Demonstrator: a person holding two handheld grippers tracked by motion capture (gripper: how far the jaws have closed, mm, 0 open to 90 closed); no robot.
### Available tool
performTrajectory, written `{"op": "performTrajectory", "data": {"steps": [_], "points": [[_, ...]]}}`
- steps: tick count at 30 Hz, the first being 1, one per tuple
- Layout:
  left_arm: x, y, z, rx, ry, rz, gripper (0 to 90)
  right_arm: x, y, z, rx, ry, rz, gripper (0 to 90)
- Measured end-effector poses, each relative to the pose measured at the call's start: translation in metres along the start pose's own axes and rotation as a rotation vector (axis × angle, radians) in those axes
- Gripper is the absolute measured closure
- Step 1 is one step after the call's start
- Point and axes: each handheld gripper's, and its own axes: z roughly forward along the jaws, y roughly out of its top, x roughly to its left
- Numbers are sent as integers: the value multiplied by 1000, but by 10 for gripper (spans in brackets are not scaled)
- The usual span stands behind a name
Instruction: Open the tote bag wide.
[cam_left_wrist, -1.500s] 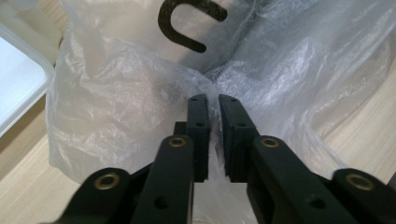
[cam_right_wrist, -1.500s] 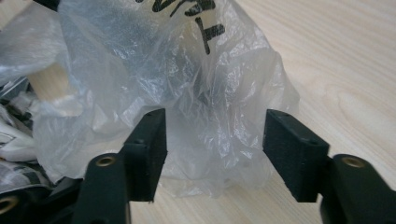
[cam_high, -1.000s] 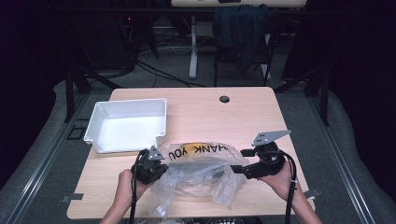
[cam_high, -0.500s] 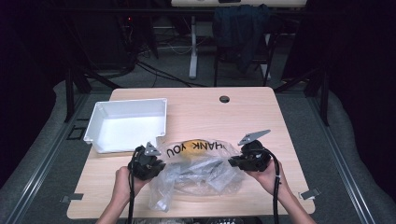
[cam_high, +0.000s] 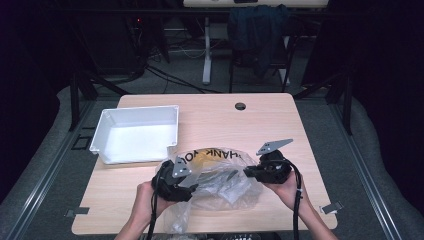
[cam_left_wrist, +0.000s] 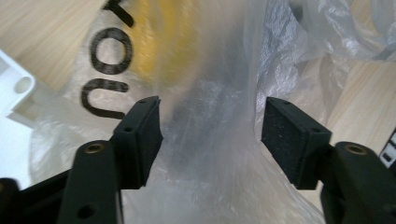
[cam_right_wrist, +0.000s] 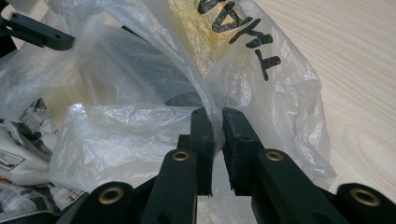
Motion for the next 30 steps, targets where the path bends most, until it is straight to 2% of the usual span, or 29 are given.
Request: {"op": "performTrajectory", "data": {"steps": [3, 6, 8, 11, 19, 26, 30], "points": [[3, -2, 11, 30, 21, -7, 478, -1, 1, 3, 9, -10, -2, 816], [11, -5, 18, 38, 33, -23, 655, -3, 1, 9, 22, -23, -8, 808], [17, -6, 22, 33, 27, -42, 777, -4, 1, 13, 31, -51, -18, 795], [20, -7, 24, 42, 30, -47, 857, -7, 0, 19, 56, -95, -30, 769], [19, -4, 29, 54, 26, -39, 885, -25, -6, 35, 126, -160, -21, 651], [20, -2, 34, 59, 12, -47, 885, -33, -8, 33, 123, -184, -1, 583], [19, -1, 34, 57, 3, -51, 882, -36, -9, 31, 124, -196, 8, 487]]}}
